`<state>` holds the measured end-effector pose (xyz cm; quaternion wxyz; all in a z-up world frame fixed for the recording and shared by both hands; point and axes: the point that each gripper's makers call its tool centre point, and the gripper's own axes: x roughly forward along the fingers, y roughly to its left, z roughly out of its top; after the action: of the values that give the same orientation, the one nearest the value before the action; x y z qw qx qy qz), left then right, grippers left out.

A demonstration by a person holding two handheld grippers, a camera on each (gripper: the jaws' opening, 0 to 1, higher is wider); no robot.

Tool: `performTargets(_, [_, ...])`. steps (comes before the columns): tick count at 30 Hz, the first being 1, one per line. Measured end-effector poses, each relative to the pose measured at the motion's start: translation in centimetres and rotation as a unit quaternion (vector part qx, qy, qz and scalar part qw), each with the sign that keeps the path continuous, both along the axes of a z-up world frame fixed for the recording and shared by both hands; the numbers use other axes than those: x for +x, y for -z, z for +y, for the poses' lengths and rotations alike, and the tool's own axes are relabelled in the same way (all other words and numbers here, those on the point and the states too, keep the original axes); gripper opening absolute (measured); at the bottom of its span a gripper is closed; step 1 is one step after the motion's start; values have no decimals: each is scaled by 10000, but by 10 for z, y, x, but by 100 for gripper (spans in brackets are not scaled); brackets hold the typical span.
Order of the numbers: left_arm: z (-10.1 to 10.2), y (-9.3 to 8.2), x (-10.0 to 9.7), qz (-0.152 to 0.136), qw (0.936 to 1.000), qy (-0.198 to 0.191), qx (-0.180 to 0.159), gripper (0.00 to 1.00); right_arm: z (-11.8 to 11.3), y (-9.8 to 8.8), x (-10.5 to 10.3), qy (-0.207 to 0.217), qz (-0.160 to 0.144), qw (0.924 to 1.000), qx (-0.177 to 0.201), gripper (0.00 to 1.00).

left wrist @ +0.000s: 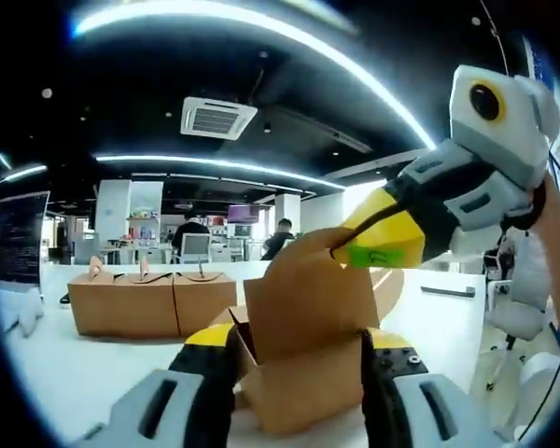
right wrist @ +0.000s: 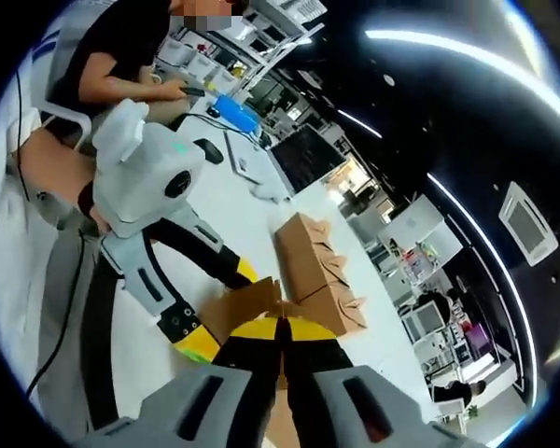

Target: Pick up one paper box from the group, open the paper box, and remove the item inside

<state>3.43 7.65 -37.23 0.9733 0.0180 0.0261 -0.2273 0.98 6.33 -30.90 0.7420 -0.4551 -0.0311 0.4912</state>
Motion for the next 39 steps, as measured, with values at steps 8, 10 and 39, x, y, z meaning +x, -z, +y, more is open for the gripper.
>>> performTargets(8, [6,14,5,331,9994,13,-129,47,-3,1,0,-17,-96,9999,-67,2])
performTargets(10, [0,13,-2,349,9992,20,-185,45,-3,0,-2,-47,-126,9999,-74,2])
performTargets(39, [-4,13,-2,408,9990,-49,-189,45,-16,24,-48,-405,100,9990,-129,3])
